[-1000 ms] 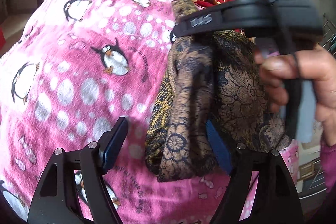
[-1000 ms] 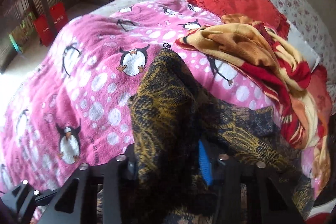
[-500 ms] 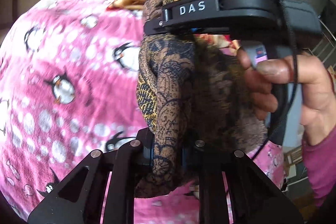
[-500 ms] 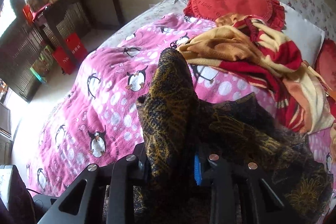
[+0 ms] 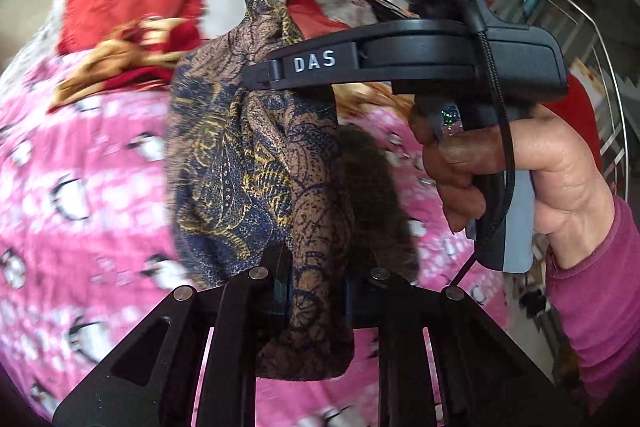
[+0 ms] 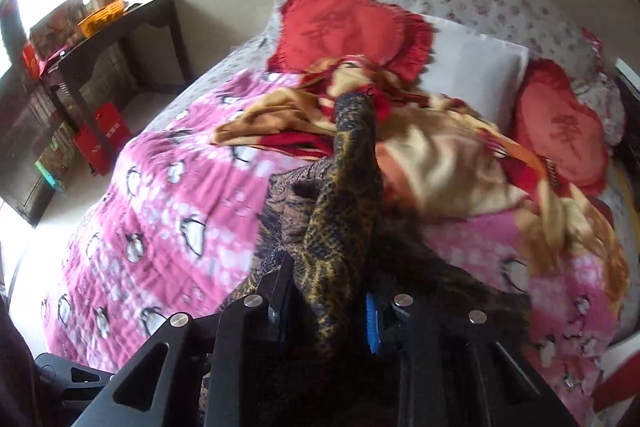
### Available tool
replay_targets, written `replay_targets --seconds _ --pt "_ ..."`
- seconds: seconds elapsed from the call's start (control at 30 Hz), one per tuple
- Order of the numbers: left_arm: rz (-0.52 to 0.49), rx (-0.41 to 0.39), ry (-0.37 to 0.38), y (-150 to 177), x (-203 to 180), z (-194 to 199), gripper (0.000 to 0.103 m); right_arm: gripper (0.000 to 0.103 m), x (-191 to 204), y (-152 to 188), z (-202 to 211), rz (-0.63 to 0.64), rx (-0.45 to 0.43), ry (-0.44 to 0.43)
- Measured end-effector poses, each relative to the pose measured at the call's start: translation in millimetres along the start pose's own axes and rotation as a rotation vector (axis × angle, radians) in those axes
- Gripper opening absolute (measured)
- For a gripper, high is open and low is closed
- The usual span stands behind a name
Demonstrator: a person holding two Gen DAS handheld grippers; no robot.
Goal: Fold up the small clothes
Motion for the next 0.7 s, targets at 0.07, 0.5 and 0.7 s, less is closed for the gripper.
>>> replay_targets --seconds 0.07,0.5,0.7 --pt "-0.040 0.015 0.014 -2 -26 -13 0.016 0.024 -24 11 18 -0.024 -0.010 0.022" --pt "-0.128 0.197 0.064 22 -108 -101 0.033 0.035 -153 98 27 -0.250 -0.038 0.128" --pt "-0.197 0.110 0.042 18 -73 -46 0.069 0.045 -156 117 76 -0.325 -0.173 0.102"
Point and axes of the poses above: each gripper's, at about its wrist camera, not at the fingertips, and z roughly against the way its jaws point, x to its left, y to its underside, the point moved 8 cm from there along -z, roughly the way its jaws point, and after that the axes turned 15 degrees about -y, right-handed, at the moved point
